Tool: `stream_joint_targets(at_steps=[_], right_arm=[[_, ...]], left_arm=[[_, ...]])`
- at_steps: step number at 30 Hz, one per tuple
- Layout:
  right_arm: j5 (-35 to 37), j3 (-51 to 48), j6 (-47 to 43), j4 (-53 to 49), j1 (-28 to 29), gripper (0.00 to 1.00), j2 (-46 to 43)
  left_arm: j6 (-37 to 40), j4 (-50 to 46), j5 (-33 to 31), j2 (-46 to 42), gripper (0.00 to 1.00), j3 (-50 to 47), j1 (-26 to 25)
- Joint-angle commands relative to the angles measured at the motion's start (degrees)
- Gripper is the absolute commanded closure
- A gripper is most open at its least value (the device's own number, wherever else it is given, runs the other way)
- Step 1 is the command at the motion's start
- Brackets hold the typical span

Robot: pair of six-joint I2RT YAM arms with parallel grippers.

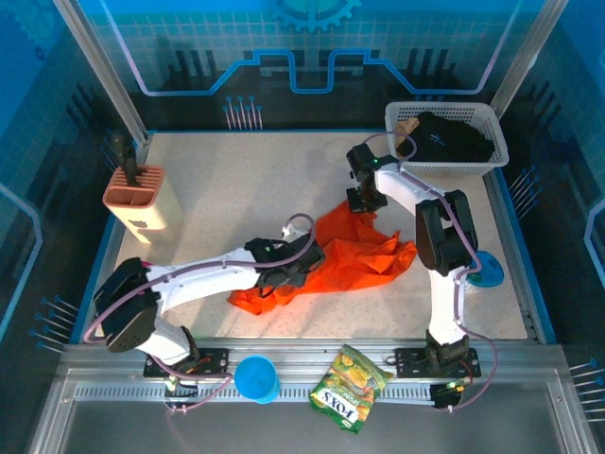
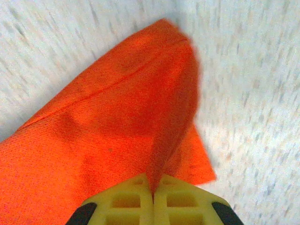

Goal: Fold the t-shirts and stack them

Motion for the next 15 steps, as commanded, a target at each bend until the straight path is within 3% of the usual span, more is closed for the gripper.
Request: stream_joint_targets(at_steps=[1,4,8,11,12,13,14,15], right_arm=[[0.7,10.0,-3.0,-0.9,0.4,1.0,2.4],[1.2,20.9,-5.9,-2.2,0.2,1.0,6.6],[3.6,39.5,-10.2,-5.2,-0.9,1.0,16.8],[10.8,51.4,-14.0,-5.6,-1.2,1.0,24.2],[13.3,53.8,-15.0,-5.0,-1.2,0.87,25.9],[14.7,54.8,-15.6,-4.4,-1.2,0.69,26.8],[15.6,54.9,-16.2,-3.5,-1.3,0.44,27.1],[15.7,54.3,-16.3,-3.1,-1.3,0.27,26.8]], left_arm=[[-0.3,5.5,4.2,6.7,0.71,3.0,0.2],[-1.3,7.2,6.8,12.0,0.89,5.4,-1.0],[-1.9,7.9,5.9,15.3,0.95,7.4,-3.7],[-1.9,7.7,4.9,16.0,0.98,7.2,-4.7],[-1.9,7.4,4.2,15.9,0.98,7.0,-5.0],[-1.6,7.0,3.5,15.8,0.98,6.7,-5.4],[-1.4,6.4,2.7,15.7,0.98,6.4,-5.7],[-1.3,5.7,1.8,15.4,0.98,6.1,-6.0]])
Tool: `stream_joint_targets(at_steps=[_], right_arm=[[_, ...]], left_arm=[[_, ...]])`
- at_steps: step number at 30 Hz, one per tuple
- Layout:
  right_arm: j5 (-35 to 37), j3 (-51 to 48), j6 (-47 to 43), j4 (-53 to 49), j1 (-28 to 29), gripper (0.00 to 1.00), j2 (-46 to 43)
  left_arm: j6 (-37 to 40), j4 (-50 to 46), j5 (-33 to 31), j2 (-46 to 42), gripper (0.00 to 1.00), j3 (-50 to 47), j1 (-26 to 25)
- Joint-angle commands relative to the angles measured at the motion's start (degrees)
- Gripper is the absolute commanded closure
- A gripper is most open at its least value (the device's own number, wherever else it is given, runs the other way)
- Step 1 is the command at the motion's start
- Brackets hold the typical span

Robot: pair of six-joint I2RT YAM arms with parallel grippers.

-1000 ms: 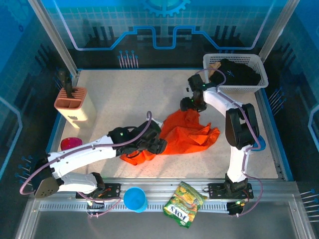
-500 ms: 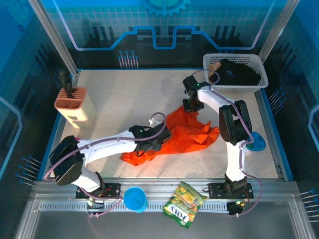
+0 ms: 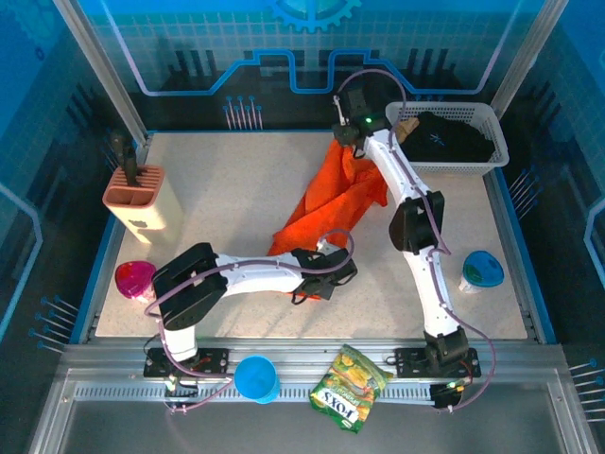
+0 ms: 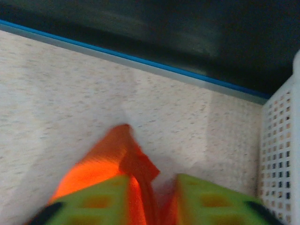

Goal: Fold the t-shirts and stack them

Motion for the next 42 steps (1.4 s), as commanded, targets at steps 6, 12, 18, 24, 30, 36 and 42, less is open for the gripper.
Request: stream_joint_targets(at_steps=[6,12,18,24,30,36,42], right_arm=[[2.0,-14.1,0.3,0.3,-0.6,0.17,-8.9],[-5.8,-38.8,6.8,3.6,0.3,0.15,-27.3],[-10.2,-59.0,5.3,9.1,6.1,0.15,-41.4],[-17.8,-66.8,7.6,9.7,15.9,0.2,-43.7],[-19.5,-64.6,15.5,11.4,25.2,0.23,-37.7],[-16.2,-58.9,21.0,10.0,29.1,0.26,-30.0],[-10.7,-54.2,22.3,7.4,29.5,0.29,-24.2]], left_arm=[[-0.7,-6.6,-8.5,-4.5,0.69,-0.3,-1.0],[-2.1,-18.0,-16.9,-10.7,0.17,6.0,1.6],[-6.9,-20.4,-9.7,-21.2,0.14,4.5,12.8],[-14.7,-14.3,7.6,-33.4,0.23,-8.2,28.4],[-17.0,-10.4,14.0,-36.5,0.36,-15.5,34.1],[-18.4,-0.8,20.9,-29.0,0.6,-21.3,35.8],[-19.4,7.7,24.4,-21.5,0.66,-24.6,35.8]])
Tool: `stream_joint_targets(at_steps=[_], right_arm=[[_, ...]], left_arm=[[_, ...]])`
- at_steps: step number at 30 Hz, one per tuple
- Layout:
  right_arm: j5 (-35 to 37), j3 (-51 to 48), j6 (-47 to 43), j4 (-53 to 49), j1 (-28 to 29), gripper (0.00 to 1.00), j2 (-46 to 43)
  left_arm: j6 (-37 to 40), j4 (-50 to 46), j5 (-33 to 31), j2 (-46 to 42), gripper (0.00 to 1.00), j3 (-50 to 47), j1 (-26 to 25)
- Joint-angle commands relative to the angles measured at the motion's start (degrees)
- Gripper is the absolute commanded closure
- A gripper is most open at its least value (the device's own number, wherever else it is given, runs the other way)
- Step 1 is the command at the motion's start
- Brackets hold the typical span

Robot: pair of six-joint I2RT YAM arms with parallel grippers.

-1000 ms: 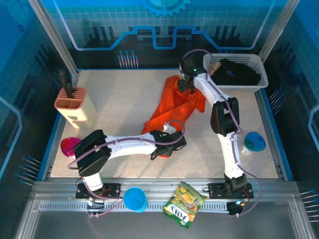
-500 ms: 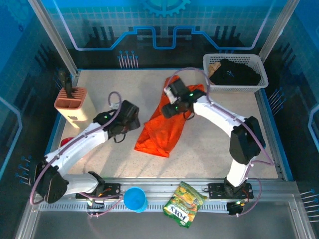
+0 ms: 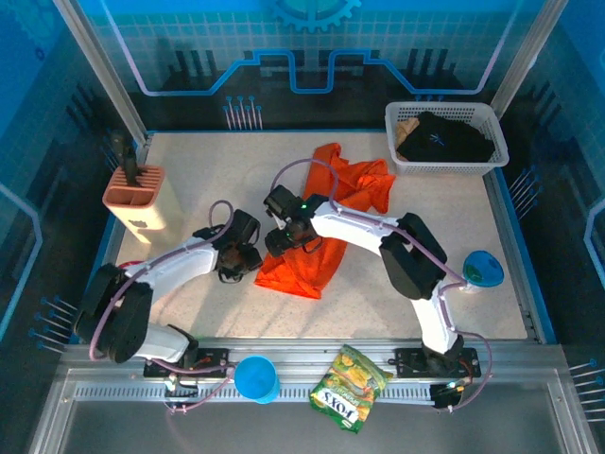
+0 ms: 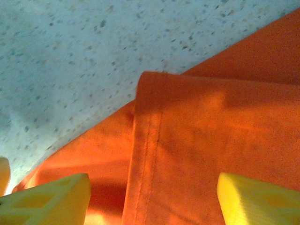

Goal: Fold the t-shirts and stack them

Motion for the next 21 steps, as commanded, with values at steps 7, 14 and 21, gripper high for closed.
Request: stream_joint_targets(at_steps=[7,14,21], right_arm=[[6.3,9.3,2.6,-4.2,0.6,0.34,7.4],[7.4,15.0,3.0,-7.8,1.0,0.44,11.9],[7.1,15.2,3.5,-8.0,1.1,0.57,13.1]], left_arm=[[-1.9,10.8,4.6,7.1,0.69,-2.3,0.0],[-2.2,12.9,4.2,11.1,0.81,-2.9,-0.2],[-2.5,15.4,5.2,15.1,0.91,-2.8,-0.3]])
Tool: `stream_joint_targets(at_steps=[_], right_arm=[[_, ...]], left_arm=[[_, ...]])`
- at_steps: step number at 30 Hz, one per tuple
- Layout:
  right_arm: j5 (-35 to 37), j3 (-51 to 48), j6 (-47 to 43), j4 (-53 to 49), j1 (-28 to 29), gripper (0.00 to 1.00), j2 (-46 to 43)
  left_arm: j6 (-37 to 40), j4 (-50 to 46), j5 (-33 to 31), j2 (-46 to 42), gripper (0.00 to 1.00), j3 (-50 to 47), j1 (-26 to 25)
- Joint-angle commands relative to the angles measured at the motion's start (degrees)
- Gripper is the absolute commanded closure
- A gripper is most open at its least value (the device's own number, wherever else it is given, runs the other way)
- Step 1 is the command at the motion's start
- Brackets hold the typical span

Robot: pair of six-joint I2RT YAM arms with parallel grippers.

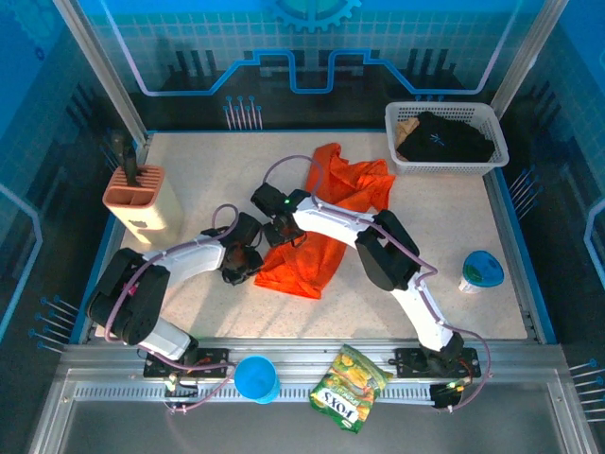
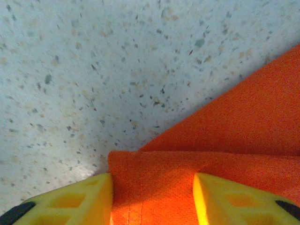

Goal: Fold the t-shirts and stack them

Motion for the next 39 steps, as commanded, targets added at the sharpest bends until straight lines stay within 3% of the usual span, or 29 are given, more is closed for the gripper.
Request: stream_joint_targets(at_steps=[1,5,8,10,16,24,32,39], right_arm=[[0.7,1.5,0.9,-2.1,0.8,0.59,1.0],[1.3,1.6,1.1,-1.9,0.8,0.74,1.0],[1.2,1.7,0.8,-2.0,0.7,0.94,0.5],[1.1,1.7,0.8,-2.3,0.8,1.0,-0.4],[4.4,-5.8,1.3,-0.7,0.8,1.0,-9.6],[13.7,-30.8,6.6,1.2,0.1,1.0,-35.3],[14.2,-59.0,24.9,-0.2,1.0,1.0,-59.4],[13.9,-66.6,35.8,-14.1,6.9,1.0,-70.7]], left_arm=[[-0.8,13.0,3.8,8.9,0.91,-2.5,-0.7],[-0.7,13.2,3.3,10.5,0.96,-1.9,-0.9],[-0.7,13.2,2.6,11.3,1.0,-1.8,-1.0],[-0.8,13.0,1.8,11.4,1.0,-2.0,-1.0],[-0.6,11.5,-1.5,10.5,1.0,-2.4,-0.9],[2.9,7.8,-4.2,11.5,1.0,3.4,1.3],[7.9,2.1,-6.0,16.3,1.0,16.7,4.8],[14.3,-8.1,-10.9,21.4,1.0,35.2,9.3]])
